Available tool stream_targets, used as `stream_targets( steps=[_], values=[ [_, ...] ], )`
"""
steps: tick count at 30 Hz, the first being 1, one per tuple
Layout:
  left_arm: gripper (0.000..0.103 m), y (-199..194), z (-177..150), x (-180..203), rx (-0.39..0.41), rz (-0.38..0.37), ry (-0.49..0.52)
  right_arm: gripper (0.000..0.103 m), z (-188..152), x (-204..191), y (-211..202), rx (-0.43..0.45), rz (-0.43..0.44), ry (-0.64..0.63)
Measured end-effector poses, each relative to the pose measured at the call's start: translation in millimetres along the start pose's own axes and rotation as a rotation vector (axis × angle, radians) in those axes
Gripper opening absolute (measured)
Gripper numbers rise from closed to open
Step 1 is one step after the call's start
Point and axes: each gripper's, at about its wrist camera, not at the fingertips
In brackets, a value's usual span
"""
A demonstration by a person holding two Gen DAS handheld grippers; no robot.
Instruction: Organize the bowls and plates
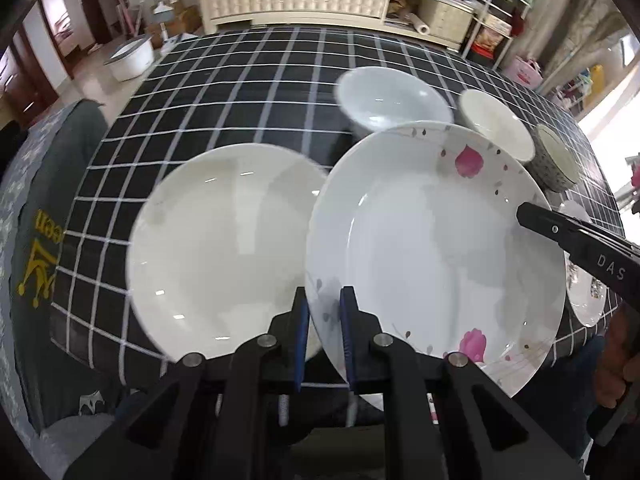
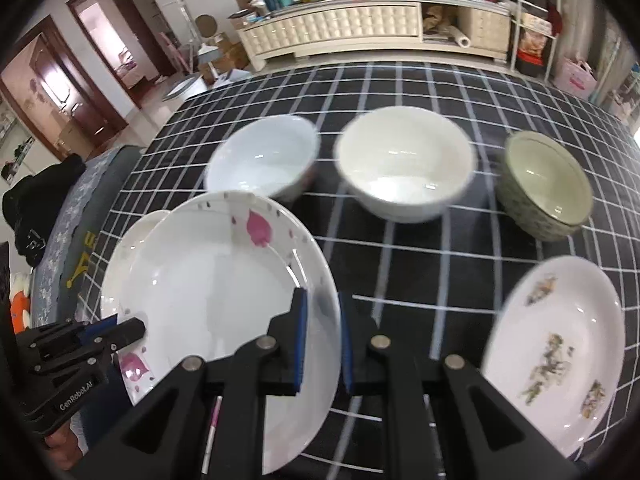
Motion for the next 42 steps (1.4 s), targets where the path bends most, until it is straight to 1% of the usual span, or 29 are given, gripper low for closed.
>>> stream_targets(
  steps=[8,17,22,26,29,35,37,42],
  values=[
    [0.013,-5.4,-26.4,-55.3,-0.02,0.042,-0.089,0.019,-6.7,-38.2,26.6,-0.069,0.039,-0.049],
    [0.013,-7.5,-44.0,-92.1,-0.032,0.075,-0.137,0.019,-10.9,-76.7,45.5,-0.092,0.057,-0.088],
    [0.013,-1.6,-45.7,-103.5,-0.046,0.079,-0.144,0.019,-5.4,-91.2,55.3,-0.103,0.055,-0.092],
    [0.012,13.0,-40.5,-112.9,-0.069,0.083,-0.136,0.019,-2.3,-97.1,62.9,-0.108,0.044,-0.102],
    [0.011,13.7,-35.8,-117.3,-0.063,0.1,-0.128,0.018,-0.9,-99.1,67.6,-0.117,0.049,-0.094],
    [0.011,16.9,-29.6,-134.4,-0.051,0.107,-0.153,0.015,-1.9,-97.2,75.4,-0.137,0.055,-0.089],
    [0.01,17.1,-29.1,-138.4,-0.048,0.101,-0.164,0.015,-2.0,-97.5,75.7,-0.132,0.054,-0.089],
    [0.01,17.1,-28.5,-137.4,-0.049,0.102,-0.166,0.015,-1.7,-100.0,77.3,-0.131,0.048,-0.095]
  ],
)
Point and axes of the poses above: each gripper's, at about its wrist camera, not at the fingertips, and y roughly the way its jaws point, x to its right, z to its top, and after that the axes turned 15 degrees about y, right-handed
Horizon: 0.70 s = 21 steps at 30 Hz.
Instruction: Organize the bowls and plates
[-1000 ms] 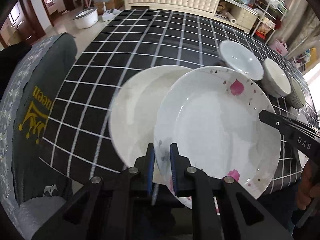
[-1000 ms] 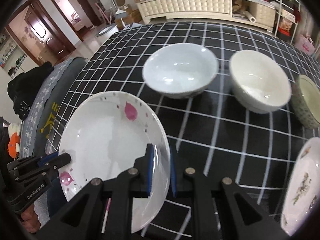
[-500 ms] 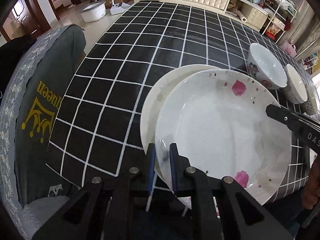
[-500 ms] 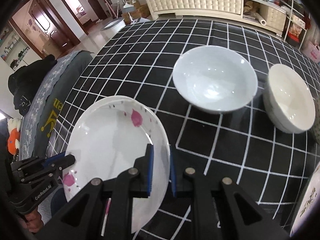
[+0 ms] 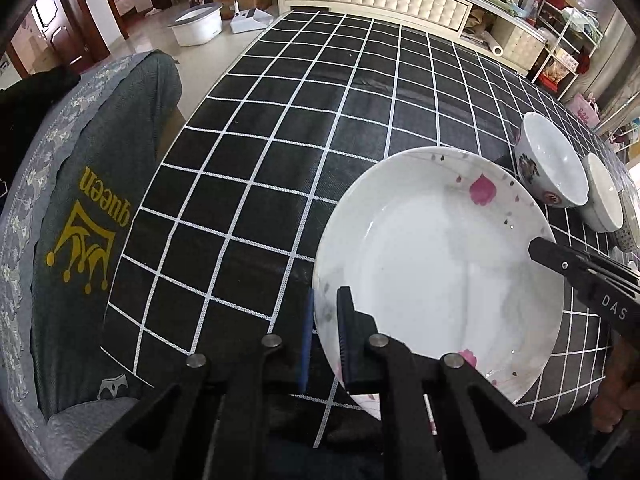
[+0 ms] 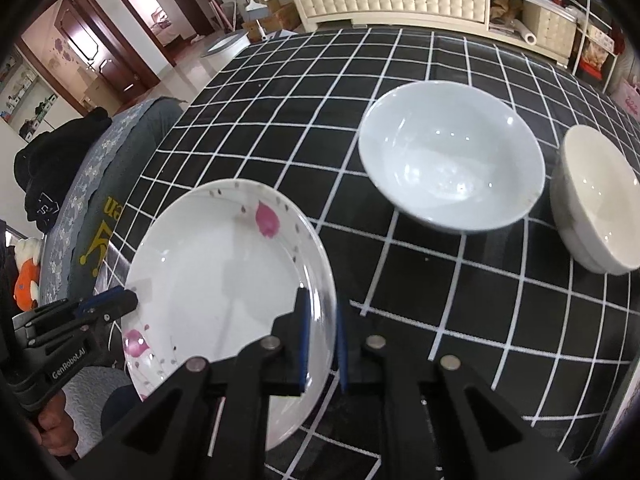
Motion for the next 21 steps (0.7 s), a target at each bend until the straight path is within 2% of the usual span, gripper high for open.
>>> stream_targets(
  steps=[12,17,19,21],
  values=[
    [0.01,-7.3,-4.7,-5.4,0.014,-0.006,-0.048,0.015,-3.0,-2.7,-3.9,0.028,-0.05,-0.001],
    [0.01,-18.9,-9.2,-7.8,0.032,0.005,-0.065,0.015,-6.7,-4.0,-16.3,0.068,-0.063,-0.002],
    [0.011,-27.4,-11.1,-7.7,0.052,0.002,-0.073,0.015,-8.5,-4.3,-23.9,0.082,-0.066,-0.001],
    [0.018,-36.0,-11.1,-4.4,0.072,0.006,-0.061,0.015,-10.8,-5.6,-31.2,0.107,-0.078,-0.008]
  ],
)
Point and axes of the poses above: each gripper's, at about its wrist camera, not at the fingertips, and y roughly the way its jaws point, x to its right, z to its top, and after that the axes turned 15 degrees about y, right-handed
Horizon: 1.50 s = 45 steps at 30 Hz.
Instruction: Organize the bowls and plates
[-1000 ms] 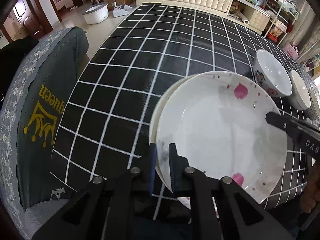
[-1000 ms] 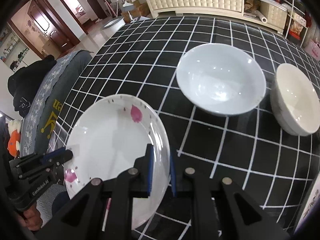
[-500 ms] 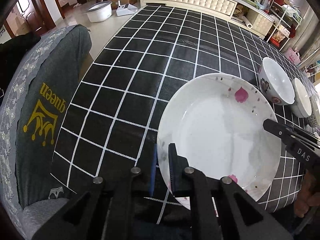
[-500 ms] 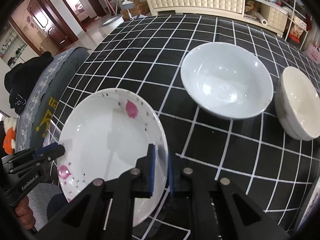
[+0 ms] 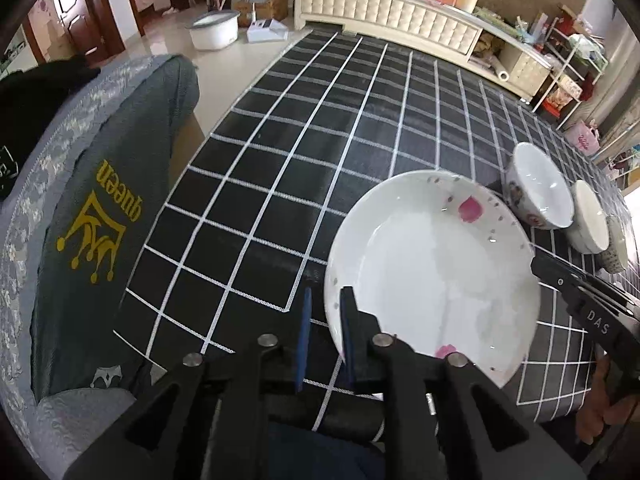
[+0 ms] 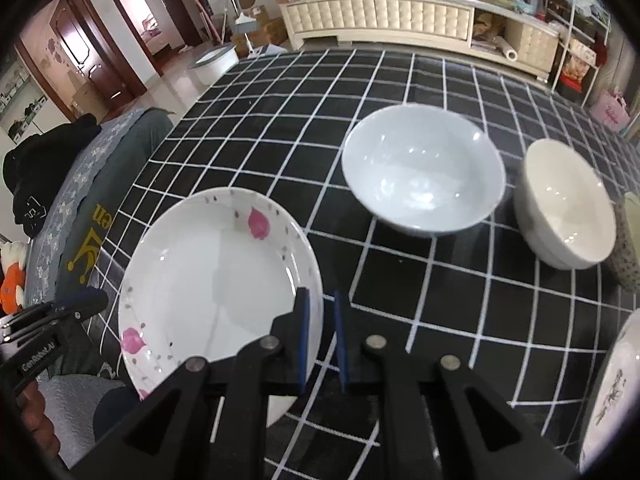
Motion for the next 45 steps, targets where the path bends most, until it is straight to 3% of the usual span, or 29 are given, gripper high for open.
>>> stream_targets(
  steps=[3,7,9,11,13,18,20,23,27,29,32,36,39,45],
  values=[
    [0.031,-19.0,0.4,8.7,0.052,0.022,0.028,0.015,-2.0,1.1,-13.3,0.031,-0.002,0.006],
    [0.036,-39.6,2.8,26.0,0.097,-0.001,0.053,0.019,-5.7,1.4,-26.1,0.041,0.002,0.007],
    [0.038,-46.1,3.4,33.3,0.109,-0.005,0.063,0.025,-7.9,2.6,-36.0,0.053,0.008,0.01],
    [0.038,-54.5,3.0,43.3,0.126,-0.017,0.081,0.042,-9.9,3.5,-47.7,0.075,0.012,0.011],
    [0.038,-60.4,2.5,50.5,0.137,-0.023,0.096,0.049,-12.3,4.5,-62.7,0.114,0.016,0.013],
    [0.042,-77.2,0.2,72.1,0.172,-0.043,0.124,0.057,-15.7,9.5,-91.7,0.163,0.024,0.004],
    [0.042,-84.7,0.3,81.2,0.183,-0.053,0.136,0.066,-17.7,11.9,-103.6,0.19,0.027,0.0],
    [0.048,-94.7,0.8,95.0,0.197,-0.062,0.157,0.067,-19.5,21.2,-122.7,0.225,0.029,0.009],
    [0.049,-108.1,2.5,113.4,0.228,-0.079,0.184,0.071,-21.7,31.9,-141.5,0.255,0.016,0.006],
    [0.049,-114.0,4.3,124.3,0.24,-0.083,0.201,0.08,-23.8,38.8,-150.9,0.276,0.003,0.004],
    [0.055,-123.9,7.0,145.2,0.258,-0.095,0.235,0.084,-25.9,54.8,-168.4,0.317,-0.021,0.02],
    [0.055,-132.3,12.3,171.4,0.279,-0.113,0.284,0.084,-28.8,77.5,-184.5,0.335,-0.039,0.056],
    [0.063,-135.7,14.9,191.5,0.29,-0.131,0.313,0.084,-32.2,93.2,-191.7,0.34,-0.061,0.075],
    [0.063,-135.3,19.7,241.5,0.295,-0.17,0.396,0.084,-36.4,132.9,-205.9,0.354,-0.104,0.134]
  ],
)
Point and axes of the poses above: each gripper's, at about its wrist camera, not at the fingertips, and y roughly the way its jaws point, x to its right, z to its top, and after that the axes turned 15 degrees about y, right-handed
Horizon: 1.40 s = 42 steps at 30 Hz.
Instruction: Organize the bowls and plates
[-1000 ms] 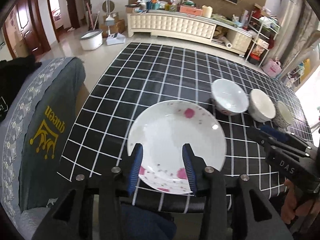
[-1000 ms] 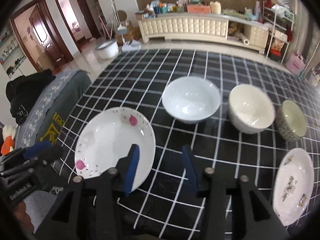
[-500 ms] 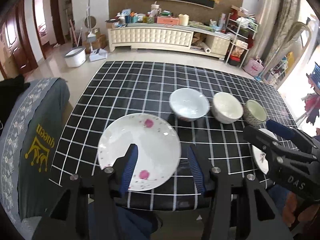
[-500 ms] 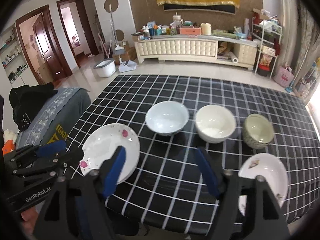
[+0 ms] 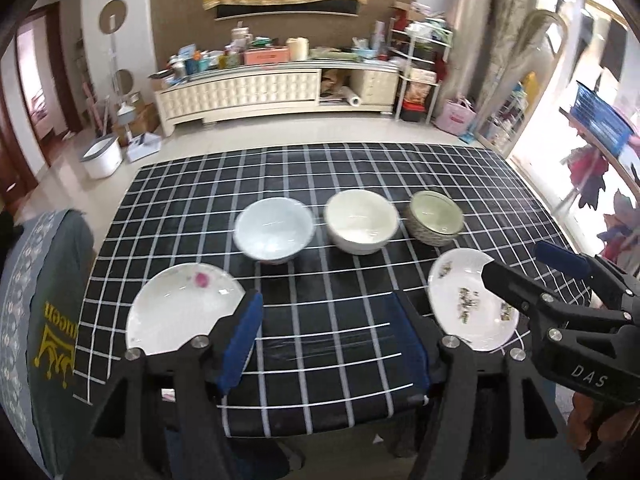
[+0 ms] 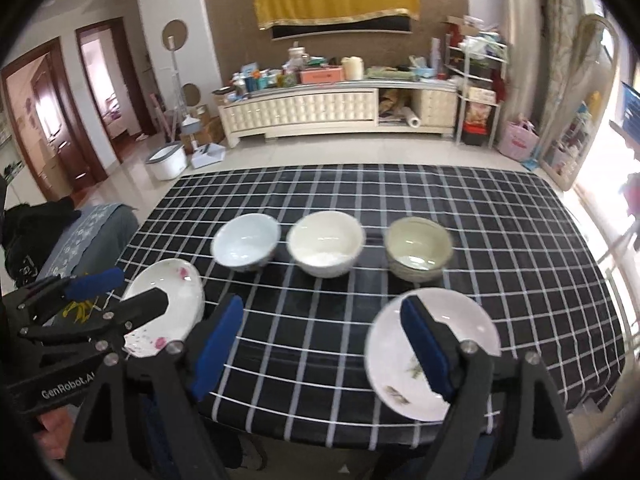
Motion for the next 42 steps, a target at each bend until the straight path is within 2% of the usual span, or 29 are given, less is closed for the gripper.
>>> stream_targets(
  steps=[6,10,25,32,40,42],
  values=[
    [0.063,16.6,15.4,34.7,-0.015,-0.054,0.037,0.085,8.6,43.5,-4.3,0.014,-0.081,-0.001],
    [0.063,33.6,22.7,60.9,-0.042,-0.093,0.073,0.089,11.6,73.9,2.8,-0.009,-0.114,0.03],
    [0.063,128.1,28.4,116.4,-0.205,-0.156,0.104,0.089,-4.3,159.9,55.6,-0.17,-0.155,0.153],
    [0.063,176.0,22.0,125.7,-0.286,-0.182,0.086,0.089,-9.0,186.1,89.1,-0.227,-0.162,0.196],
    [0.063,212.3,18.3,134.3,-0.315,-0.213,0.102,0.088,-18.0,196.8,120.1,-0.279,-0.148,0.198],
    [0.061,217.7,19.1,137.0,-0.323,-0.21,0.117,0.084,-17.7,197.6,123.1,-0.278,-0.141,0.191]
  ],
)
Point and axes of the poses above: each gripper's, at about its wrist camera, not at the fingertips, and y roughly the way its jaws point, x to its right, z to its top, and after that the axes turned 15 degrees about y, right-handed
